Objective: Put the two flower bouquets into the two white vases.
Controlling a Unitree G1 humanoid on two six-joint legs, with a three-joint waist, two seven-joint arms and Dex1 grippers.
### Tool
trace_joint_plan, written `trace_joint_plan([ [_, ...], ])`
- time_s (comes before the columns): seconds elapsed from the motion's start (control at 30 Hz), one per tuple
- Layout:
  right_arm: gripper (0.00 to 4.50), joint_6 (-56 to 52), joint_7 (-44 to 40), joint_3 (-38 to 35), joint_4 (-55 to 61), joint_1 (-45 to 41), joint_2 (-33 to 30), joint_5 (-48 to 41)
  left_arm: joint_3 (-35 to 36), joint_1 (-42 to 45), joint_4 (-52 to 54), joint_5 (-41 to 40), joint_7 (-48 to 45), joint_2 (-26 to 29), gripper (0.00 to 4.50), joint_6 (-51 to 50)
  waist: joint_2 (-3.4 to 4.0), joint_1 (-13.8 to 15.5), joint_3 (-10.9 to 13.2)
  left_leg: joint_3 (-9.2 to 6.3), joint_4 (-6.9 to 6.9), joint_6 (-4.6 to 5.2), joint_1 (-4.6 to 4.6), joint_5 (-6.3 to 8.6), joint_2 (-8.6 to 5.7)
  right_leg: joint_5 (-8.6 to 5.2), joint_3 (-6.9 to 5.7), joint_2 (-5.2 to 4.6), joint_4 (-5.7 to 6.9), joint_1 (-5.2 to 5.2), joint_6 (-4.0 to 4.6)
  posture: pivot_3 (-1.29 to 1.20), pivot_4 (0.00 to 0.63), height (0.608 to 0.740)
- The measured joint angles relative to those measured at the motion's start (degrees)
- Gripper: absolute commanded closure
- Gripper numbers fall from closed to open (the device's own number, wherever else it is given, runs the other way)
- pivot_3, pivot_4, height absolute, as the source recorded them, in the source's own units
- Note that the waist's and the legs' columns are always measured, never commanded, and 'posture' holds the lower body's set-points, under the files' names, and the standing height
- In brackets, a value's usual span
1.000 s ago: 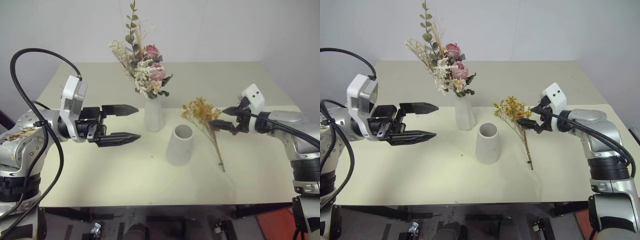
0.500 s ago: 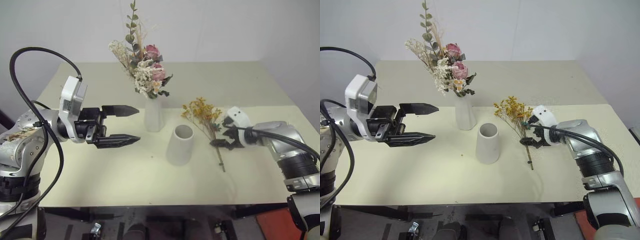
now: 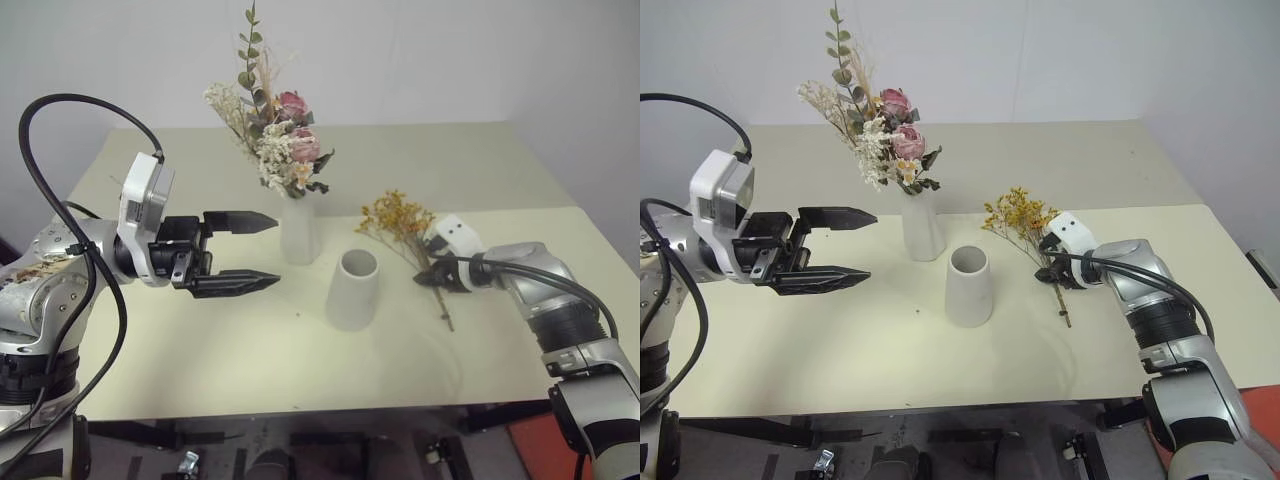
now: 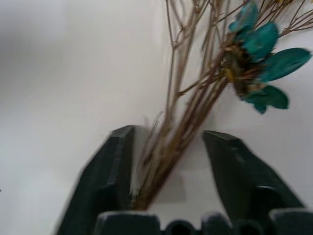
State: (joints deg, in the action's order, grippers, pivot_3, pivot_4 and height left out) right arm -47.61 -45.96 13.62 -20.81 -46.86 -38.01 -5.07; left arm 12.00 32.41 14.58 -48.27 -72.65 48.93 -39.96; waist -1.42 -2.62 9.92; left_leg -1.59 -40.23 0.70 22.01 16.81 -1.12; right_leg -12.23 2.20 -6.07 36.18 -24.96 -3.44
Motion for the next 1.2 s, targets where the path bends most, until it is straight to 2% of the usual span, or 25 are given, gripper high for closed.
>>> trace_joint_plan([
  [0.13, 4.39, -0.01, 1.92, -2.19, -0.91, 0.00, 0.70, 0.02, 0.00, -0.23, 0.00, 0.02, 0.02, 0.08, 0.00, 0.05, 0.00, 0.03, 0.00, -0.01, 0.05, 0.00, 0.05, 0.00, 0.00, 0.00, 0.00, 0.00, 0.01, -0.05, 0.00, 0.00, 0.150, 0.740],
  [0.17, 4.45, -0.05, 2.65, -3.07, -1.25, -0.02, 1.15, 0.00, 0.00, -0.23, 0.00, 0.02, 0.02, 0.08, 0.00, 0.08, 0.00, 0.02, 0.00, 0.00, 0.05, 0.00, 0.05, 0.00, 0.00, 0.00, 0.00, 0.00, 0.01, -0.05, 0.00, 0.00, 0.150, 0.740],
  [0.3, 4.45, -0.30, 6.84, -7.89, -2.34, -1.38, 3.36, -0.91, 0.00, -0.23, -0.02, 0.06, 0.04, 0.08, 0.00, 0.27, 0.00, 0.00, 0.00, -0.01, 0.07, 0.00, 0.05, 0.00, 0.00, 0.00, 0.06, 0.00, 0.01, -0.10, 0.00, 0.00, 0.150, 0.740],
  [0.47, 4.45, 1.98, 13.61, -18.92, -1.06, -3.50, 6.24, -4.53, 0.20, -1.06, -0.11, 0.29, 0.07, 0.38, 0.00, 0.73, 0.00, 0.07, 0.00, -0.03, 0.15, 0.00, 0.05, 0.00, 0.00, 0.00, 0.05, 0.00, 0.05, -0.09, 0.00, 0.00, 0.150, 0.740],
  [0.67, 4.45, 12.25, 21.66, -32.15, 3.95, -3.71, 15.65, -12.70, 0.59, -2.09, -0.07, 0.39, 0.82, 0.56, 0.00, 0.98, 0.01, -0.05, 0.01, -0.11, 0.23, -0.04, 0.04, -0.02, 0.02, 0.01, 0.11, 0.00, 0.14, -0.15, 0.01, 0.00, 0.150, 0.740],
  [0.87, 4.45, 15.25, 14.94, -37.04, 14.28, -2.34, 19.26, -26.51, 1.50, -3.40, 0.44, -0.08, 1.90, 0.66, 0.00, 0.98, 0.02, -0.02, 0.01, -0.16, 0.24, -0.03, 0.03, -0.02, 0.02, 0.01, 0.09, 0.00, 0.15, -0.14, 0.01, 0.00, 0.150, 0.740],
  [1.2, 4.45, 15.24, 7.12, -35.76, 25.19, 3.33, 21.52, -41.15, 2.03, -3.79, 0.90, -1.00, 2.47, 1.44, 0.00, 0.98, 0.04, -0.01, 0.01, -0.14, 0.25, -0.03, -0.08, -0.02, 0.02, 0.00, 0.11, 0.00, 0.31, -0.14, 0.01, 0.00, 0.150, 0.740],
])
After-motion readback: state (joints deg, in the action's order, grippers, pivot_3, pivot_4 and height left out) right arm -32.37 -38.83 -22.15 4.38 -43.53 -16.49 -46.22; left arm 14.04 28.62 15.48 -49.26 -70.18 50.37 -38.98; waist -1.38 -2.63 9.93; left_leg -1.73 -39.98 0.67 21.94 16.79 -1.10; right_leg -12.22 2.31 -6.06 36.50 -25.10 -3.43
